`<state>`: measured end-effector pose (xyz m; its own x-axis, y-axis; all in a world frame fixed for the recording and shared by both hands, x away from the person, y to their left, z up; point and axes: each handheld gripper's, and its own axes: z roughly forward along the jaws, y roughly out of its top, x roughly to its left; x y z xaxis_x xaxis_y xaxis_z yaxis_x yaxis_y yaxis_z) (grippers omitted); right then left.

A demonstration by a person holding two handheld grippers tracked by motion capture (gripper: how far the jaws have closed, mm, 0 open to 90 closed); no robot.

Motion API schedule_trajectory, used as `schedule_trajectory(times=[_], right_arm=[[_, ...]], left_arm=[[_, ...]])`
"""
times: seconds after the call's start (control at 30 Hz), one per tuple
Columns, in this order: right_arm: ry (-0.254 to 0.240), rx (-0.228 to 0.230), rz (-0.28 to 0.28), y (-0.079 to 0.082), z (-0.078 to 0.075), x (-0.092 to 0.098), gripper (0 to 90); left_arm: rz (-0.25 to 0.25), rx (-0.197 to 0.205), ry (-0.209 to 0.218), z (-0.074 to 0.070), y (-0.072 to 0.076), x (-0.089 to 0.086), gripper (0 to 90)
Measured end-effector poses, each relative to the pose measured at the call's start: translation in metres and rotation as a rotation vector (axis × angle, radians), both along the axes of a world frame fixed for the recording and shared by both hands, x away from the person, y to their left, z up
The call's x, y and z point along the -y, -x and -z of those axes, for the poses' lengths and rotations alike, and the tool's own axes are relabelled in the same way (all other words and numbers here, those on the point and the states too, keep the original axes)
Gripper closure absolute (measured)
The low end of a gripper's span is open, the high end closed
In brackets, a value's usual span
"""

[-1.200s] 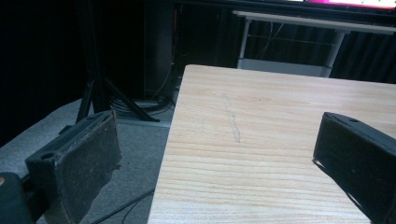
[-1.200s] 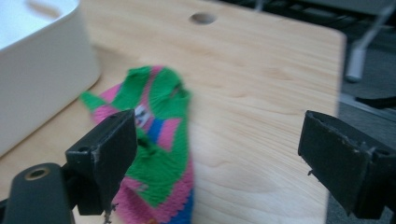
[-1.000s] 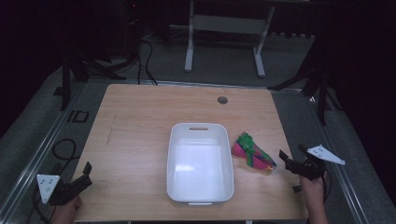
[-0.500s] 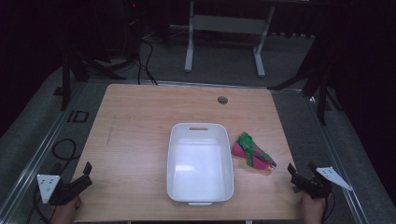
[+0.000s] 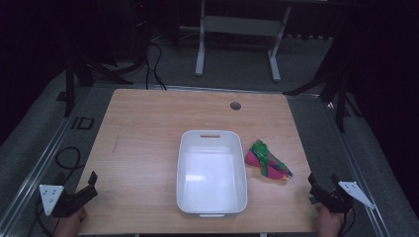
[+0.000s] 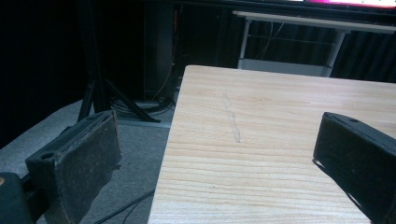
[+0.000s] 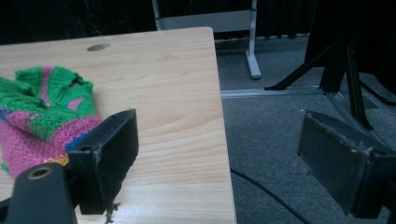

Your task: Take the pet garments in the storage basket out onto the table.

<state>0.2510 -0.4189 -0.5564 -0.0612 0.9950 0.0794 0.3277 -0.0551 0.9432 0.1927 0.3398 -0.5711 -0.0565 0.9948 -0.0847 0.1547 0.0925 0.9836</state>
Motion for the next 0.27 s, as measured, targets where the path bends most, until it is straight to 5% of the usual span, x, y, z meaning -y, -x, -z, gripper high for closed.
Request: schedule_trajectory(times=[0.27], right_arm=[[-0.002, 0.0, 0.0, 0.0002, -0.0001, 0.0005, 12.5]], left_arm=[[0.0, 0.0, 0.0, 0.0, 0.0001, -0.0001, 1.2]])
